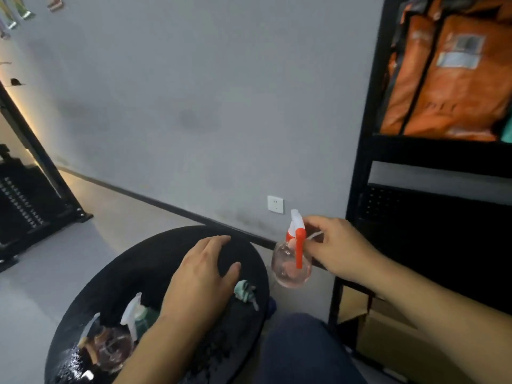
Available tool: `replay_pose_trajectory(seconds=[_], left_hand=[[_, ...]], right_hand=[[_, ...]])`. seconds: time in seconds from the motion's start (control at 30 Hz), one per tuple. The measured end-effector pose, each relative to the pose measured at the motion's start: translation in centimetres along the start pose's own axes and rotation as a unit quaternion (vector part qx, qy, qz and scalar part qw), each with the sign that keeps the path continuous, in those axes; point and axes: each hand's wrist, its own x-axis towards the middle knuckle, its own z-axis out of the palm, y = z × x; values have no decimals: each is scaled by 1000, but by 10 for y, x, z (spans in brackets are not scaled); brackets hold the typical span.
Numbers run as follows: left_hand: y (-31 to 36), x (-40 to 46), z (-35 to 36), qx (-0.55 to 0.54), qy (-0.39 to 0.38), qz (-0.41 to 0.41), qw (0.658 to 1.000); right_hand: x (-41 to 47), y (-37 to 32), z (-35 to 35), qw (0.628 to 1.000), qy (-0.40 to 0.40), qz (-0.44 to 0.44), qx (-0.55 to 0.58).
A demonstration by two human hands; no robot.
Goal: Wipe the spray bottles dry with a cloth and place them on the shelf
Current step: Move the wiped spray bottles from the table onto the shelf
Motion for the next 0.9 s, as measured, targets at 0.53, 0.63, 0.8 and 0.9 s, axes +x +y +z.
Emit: replay_pose_trajectory(seconds=[0.53, 0.63, 0.8, 0.9], left_hand=[[185, 2, 91, -83, -112, 189, 972], [215, 5, 111, -88, -141, 197, 966], [249, 10, 142, -79, -172, 207, 960], [261, 12, 160, -62, -180, 214, 958]], right_hand=[[-117, 118, -174, 978, 147, 138, -44], [-133, 146, -202, 971, 175, 158, -49], [-149, 204, -237, 953, 203, 210, -78], [-156, 237, -253, 945, 211, 236, -81]])
